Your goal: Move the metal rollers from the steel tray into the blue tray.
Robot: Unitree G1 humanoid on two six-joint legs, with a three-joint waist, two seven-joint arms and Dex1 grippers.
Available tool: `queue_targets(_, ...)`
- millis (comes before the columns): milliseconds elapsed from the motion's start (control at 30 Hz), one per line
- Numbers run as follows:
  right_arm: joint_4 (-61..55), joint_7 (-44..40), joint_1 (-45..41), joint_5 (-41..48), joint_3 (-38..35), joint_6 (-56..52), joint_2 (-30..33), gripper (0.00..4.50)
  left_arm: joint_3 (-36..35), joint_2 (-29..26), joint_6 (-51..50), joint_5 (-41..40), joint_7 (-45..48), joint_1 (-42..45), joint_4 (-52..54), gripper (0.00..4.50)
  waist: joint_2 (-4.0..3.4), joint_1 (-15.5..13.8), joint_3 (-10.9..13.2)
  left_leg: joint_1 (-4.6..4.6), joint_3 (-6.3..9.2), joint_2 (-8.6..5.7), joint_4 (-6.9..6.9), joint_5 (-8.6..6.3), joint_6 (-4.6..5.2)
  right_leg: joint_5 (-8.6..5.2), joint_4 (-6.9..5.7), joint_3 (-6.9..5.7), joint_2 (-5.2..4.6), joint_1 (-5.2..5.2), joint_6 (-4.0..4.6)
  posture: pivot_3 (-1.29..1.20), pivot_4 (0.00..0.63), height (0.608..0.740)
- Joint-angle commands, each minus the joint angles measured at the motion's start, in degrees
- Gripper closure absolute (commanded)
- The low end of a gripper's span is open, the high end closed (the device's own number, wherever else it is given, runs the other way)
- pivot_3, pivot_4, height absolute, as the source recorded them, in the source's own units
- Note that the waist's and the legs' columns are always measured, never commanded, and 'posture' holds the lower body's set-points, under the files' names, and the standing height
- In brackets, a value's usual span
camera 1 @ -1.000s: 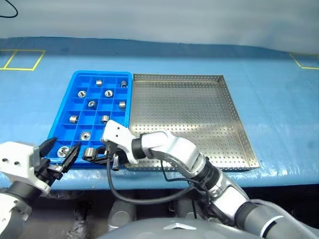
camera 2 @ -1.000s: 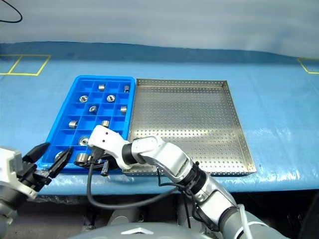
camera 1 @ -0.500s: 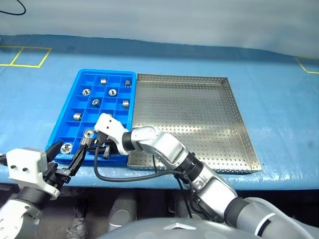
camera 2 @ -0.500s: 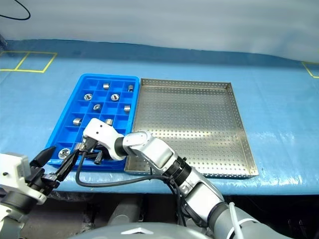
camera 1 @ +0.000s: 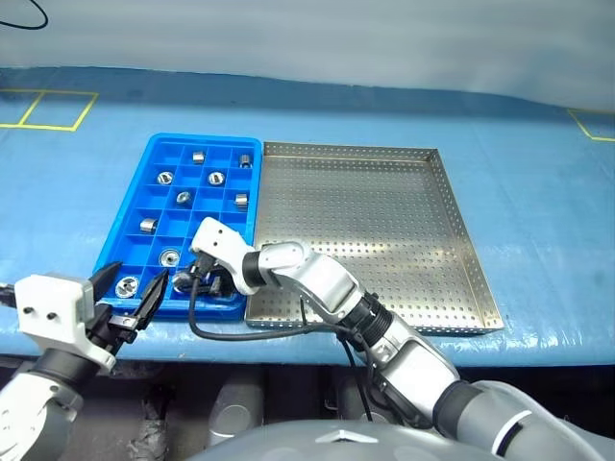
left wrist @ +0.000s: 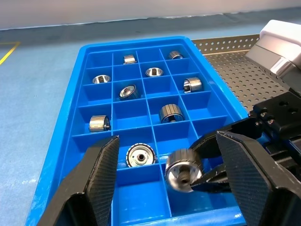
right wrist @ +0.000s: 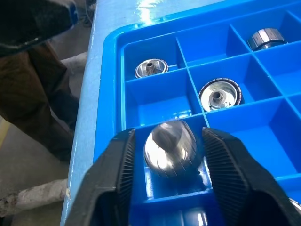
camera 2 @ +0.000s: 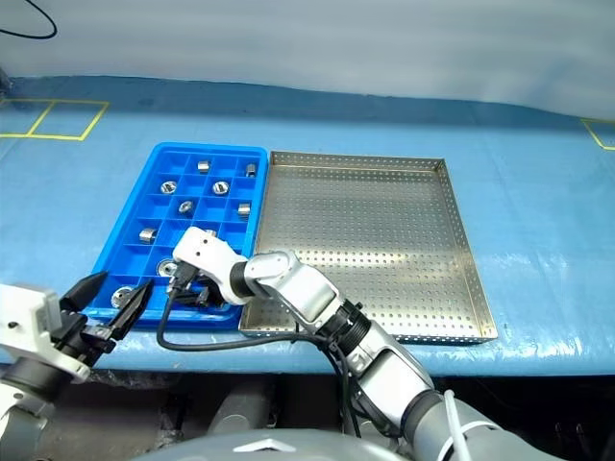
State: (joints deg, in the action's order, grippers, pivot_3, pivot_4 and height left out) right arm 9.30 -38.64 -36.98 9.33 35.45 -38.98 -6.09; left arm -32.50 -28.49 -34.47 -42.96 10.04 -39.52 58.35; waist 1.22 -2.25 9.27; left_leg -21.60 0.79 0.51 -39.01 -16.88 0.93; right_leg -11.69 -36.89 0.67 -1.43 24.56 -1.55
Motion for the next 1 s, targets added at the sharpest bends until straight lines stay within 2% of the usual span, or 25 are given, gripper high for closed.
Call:
queue_targets(33,-2.35,-0.1,0.44,-0.85,0.02,1.81,0.02,1.74,-0.38,-0.76,-0.17,-0.39,0.06,0.73,1.38,0.89,-0.01,0.04,0.0,0.0,0.0,0.0,0.0,0.0,0.0,0.0,0.0,0.0,0.0,0.0,0.0,0.18,0.15,0.74)
queue_targets(167,-5.98,0.51,0.71,-0.33,-2.29,1.55,-0.09,1.74,0.46,-1.31,-0.56,-0.3,0.36,2.34,0.75,0.89,-0.01,0.08,0.01,0.0,0.0,0.0,0.0,0.01,-0.01,-0.04,0.0,0.0,0.0,0.0,-0.07,0.16,0.15,0.74)
queue_targets(333,-14.31,5.38,0.6,-0.75,-10.48,1.46,2.22,1.74,7.06,-3.94,-1.99,0.14,1.4,11.1,-1.9,0.89,-0.06,-0.02,0.03,-0.01,0.1,-0.03,-0.02,0.03,-0.05,-0.04,0.0,-0.02,0.0,-0.03,-0.08,0.07,0.15,0.74)
queue_targets(533,-20.34,13.23,3.49,-5.05,-21.84,3.07,11.93,1.74,19.82,-5.13,-2.26,2.83,4.7,27.37,-9.35,0.89,0.0,0.95,-0.02,-0.01,0.13,-0.16,-0.07,0.08,-0.05,0.15,0.01,0.01,-0.01,-0.11,0.04,-0.08,0.15,0.74)
queue_targets(633,-24.53,14.49,7.8,-5.31,-26.44,0.62,17.74,1.74,27.92,-3.5,0.64,7.77,7.59,35.07,-15.36,0.89,-0.13,2.46,-0.01,-0.05,0.05,-0.28,-0.07,0.05,0.0,0.21,0.06,0.08,-0.05,-0.12,-0.06,-0.15,0.15,0.74)
queue_targets(767,-32.97,13.14,17.8,-3.73,-31.28,-2.44,25.04,1.74,37.74,0.7,5.81,16.68,9.55,43.98,-26.76,0.89,-0.26,5.28,-0.02,-0.11,-0.14,-0.27,0.0,-0.02,0.11,0.31,0.09,0.1,-0.03,0.0,-0.3,-0.24,0.15,0.74)
queue_targets(1000,-39.93,14.24,27.0,-1.65,-34.51,-5.16,27.13,1.74,40.84,5.29,11.4,22.22,12.79,48.37,-37.11,0.89,-0.33,11.97,-0.01,-0.11,-0.42,0.0,0.02,-0.29,0.5,0.3,0.03,0.37,-0.03,0.13,-0.47,-0.34,0.15,0.74)
